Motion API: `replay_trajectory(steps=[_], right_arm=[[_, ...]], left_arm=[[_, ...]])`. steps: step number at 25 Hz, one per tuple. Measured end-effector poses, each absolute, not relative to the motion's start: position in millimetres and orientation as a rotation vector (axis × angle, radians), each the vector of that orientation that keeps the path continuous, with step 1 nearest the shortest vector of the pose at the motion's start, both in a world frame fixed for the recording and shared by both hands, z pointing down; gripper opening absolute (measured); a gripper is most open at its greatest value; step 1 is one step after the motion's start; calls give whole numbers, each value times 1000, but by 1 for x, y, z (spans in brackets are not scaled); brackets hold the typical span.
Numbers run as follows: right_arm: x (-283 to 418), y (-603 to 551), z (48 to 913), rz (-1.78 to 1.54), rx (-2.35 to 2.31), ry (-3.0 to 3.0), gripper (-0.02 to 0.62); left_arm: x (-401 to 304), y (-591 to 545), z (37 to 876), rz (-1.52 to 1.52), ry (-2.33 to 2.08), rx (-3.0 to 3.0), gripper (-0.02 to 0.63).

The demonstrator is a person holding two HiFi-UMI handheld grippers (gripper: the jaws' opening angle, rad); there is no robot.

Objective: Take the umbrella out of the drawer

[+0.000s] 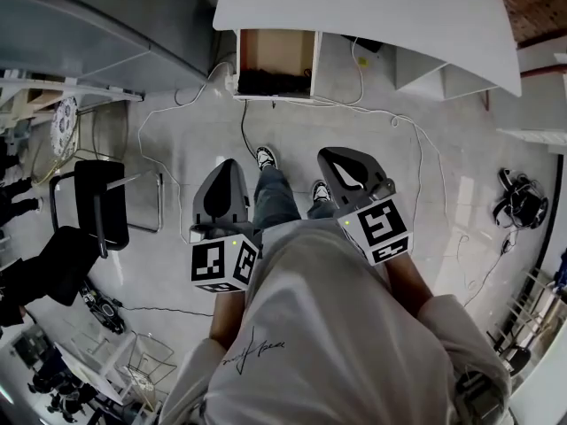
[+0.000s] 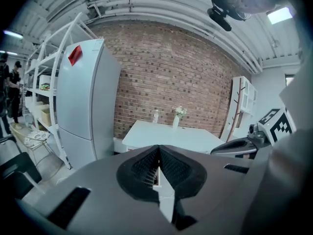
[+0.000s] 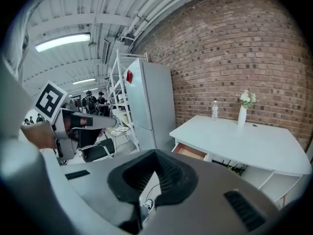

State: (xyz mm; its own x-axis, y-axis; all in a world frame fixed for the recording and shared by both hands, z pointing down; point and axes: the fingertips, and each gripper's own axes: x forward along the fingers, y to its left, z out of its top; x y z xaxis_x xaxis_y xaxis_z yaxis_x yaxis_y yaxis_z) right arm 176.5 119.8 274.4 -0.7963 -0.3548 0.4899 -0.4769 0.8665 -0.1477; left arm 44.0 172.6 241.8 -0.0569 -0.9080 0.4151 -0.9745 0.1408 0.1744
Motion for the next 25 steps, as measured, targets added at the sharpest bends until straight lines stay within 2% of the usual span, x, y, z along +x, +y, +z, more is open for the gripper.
replay_trajectory(steps=[12,25], right_arm=[[83,69,290,409,648,-2487,11],[30,48,312,367,631,-2390,11]], left_arm=[[-52,101,252,241,-1859,1892,17],[-127,73,273,230,-1732,1967,17]])
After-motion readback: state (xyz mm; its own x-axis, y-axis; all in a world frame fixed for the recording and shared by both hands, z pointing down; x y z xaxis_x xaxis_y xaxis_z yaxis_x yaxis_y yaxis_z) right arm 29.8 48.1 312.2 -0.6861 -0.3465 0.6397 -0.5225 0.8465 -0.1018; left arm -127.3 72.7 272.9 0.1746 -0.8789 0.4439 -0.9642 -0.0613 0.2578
